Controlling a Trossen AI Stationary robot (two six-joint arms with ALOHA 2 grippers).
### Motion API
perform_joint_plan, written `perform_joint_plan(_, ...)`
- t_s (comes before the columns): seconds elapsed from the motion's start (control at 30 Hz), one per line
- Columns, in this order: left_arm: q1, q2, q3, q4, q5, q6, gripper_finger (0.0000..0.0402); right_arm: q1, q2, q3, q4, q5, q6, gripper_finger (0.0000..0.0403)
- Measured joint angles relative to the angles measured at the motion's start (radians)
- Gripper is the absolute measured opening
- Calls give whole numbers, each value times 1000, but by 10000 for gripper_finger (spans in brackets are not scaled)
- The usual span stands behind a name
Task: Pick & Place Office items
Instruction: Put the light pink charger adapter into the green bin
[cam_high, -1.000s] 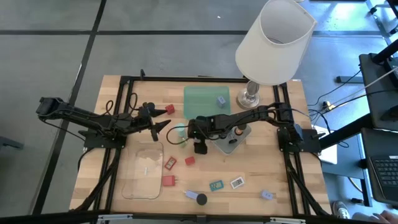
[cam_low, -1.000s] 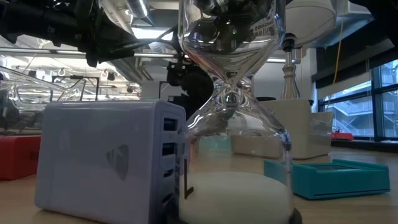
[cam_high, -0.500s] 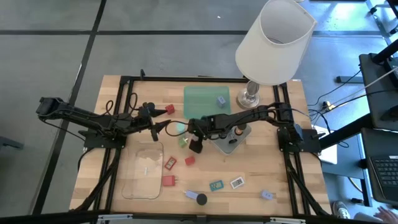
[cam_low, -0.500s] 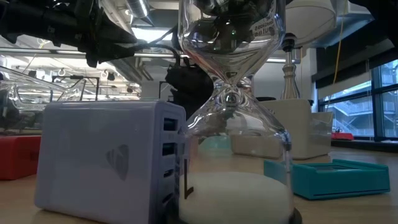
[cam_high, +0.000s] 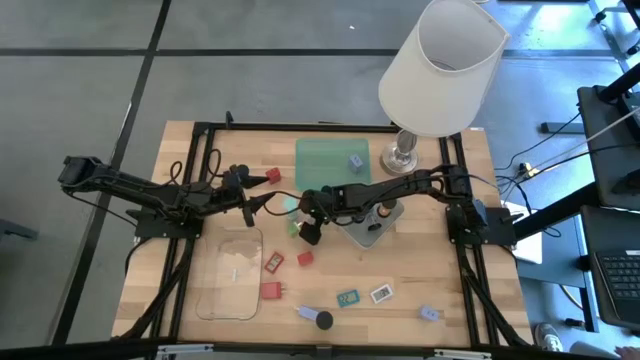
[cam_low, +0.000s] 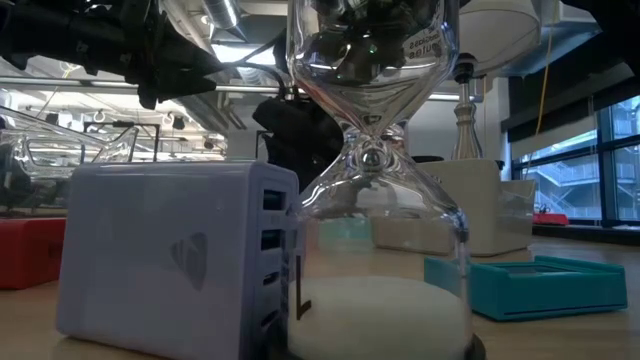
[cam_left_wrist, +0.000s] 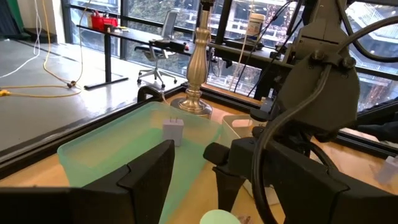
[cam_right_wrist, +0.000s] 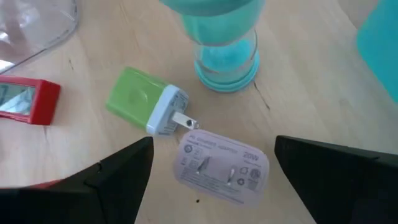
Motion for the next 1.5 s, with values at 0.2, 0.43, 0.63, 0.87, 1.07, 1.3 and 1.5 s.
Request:
perform_joint_plan(0.2,0,0,0,0,32,0,251,0,0,0,-16,0,29,338)
perform_joint_plan(0.43,0,0,0,-1,33,-17,251,7,0,0,-16,39,25,320)
perform_joint_plan(0.63,0,0,0,-1,33,-19,251,8,0,0,-25,48,21,256)
perform_joint_plan(0.87,0,0,0,-1,33,-19,251,8,-2,0,-31,48,5,205)
perform_joint_plan(1.07,0,0,0,-4,33,-24,251,7,-8,0,-47,44,-44,208)
perform_joint_plan(1.3,0,0,0,-27,33,-35,251,-25,-93,0,-165,42,-103,211)
perform_joint_plan(1.5,0,0,0,-34,33,-68,251,-92,-199,0,-203,49,-160,210)
